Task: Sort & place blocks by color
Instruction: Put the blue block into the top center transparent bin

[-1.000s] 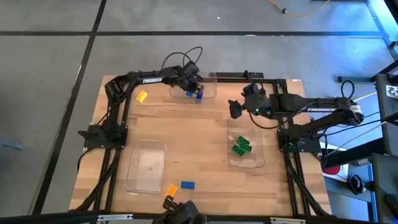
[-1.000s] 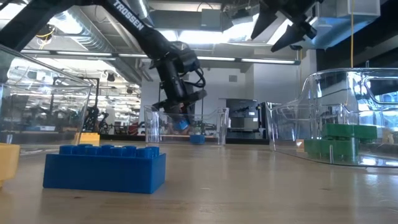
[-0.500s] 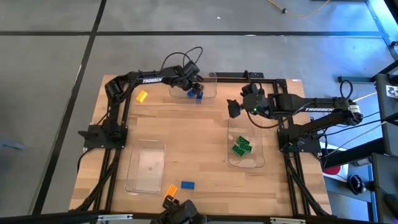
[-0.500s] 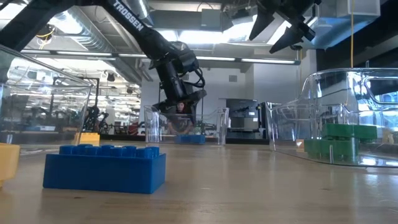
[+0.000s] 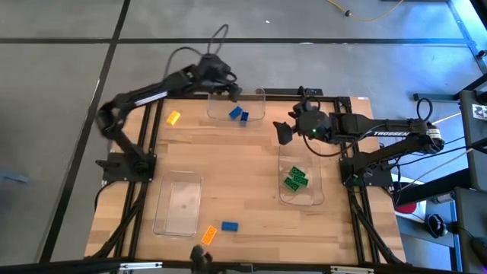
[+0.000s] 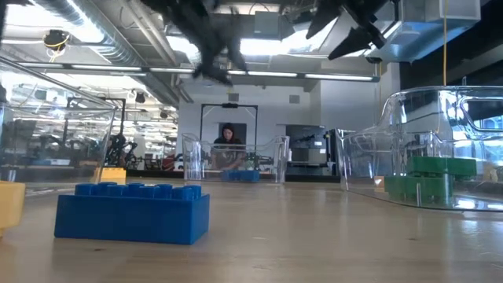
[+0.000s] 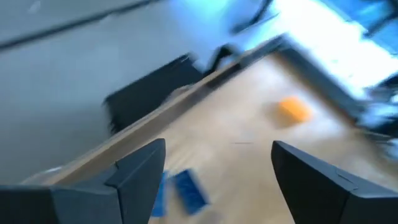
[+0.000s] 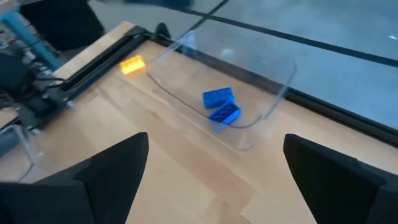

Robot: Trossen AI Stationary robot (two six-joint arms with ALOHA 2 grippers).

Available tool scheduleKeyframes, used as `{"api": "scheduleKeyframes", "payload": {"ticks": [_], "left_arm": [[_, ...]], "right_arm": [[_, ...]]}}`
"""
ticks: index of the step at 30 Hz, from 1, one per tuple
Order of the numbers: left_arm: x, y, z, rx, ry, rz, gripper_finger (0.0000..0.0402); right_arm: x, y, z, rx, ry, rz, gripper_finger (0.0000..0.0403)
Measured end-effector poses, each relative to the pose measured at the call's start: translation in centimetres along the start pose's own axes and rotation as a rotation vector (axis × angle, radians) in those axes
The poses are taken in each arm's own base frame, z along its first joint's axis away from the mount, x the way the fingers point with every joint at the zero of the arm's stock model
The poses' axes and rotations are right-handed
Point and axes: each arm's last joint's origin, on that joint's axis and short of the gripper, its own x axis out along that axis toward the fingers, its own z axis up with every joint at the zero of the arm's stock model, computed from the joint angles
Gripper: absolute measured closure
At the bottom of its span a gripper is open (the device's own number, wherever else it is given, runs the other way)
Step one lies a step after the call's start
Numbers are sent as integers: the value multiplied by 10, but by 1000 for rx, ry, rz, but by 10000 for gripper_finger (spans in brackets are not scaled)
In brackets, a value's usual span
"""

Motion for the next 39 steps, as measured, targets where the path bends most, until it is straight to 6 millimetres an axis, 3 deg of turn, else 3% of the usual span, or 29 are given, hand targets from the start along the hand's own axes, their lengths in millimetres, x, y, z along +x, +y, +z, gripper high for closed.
{"api": "scheduleKeyframes", "payload": {"ticks": [3, 6, 13, 18, 25, 30, 35, 39], "left_arm": [[-40, -24, -3, 40, -110, -104, 118], [-71, -45, -22, 73, -204, -185, 118], [-110, -78, -81, 98, -338, -394, 118], [-120, -89, -105, 139, -297, -487, 118], [-127, -104, -119, 384, -283, -585, 118], [-128, -106, -122, 444, -261, -643, 118], [-134, -120, -123, 490, -90, -622, 118], [-139, -146, -131, 580, 64, -577, 118]], "right_arm": [[0, 2, 2, -33, -3, 36, 27], [0, 5, 3, -51, 0, 92, 27], [-2, 13, 8, -98, -4, 233, 27], [-3, 17, 10, -130, -8, 314, 27], [-1, 14, 11, -150, 6, 329, 27], [-2, 16, 10, -129, 56, 409, 27], [-2, 14, 6, -149, 123, 434, 27], [-2, 11, 1, -197, 161, 411, 27]]}}
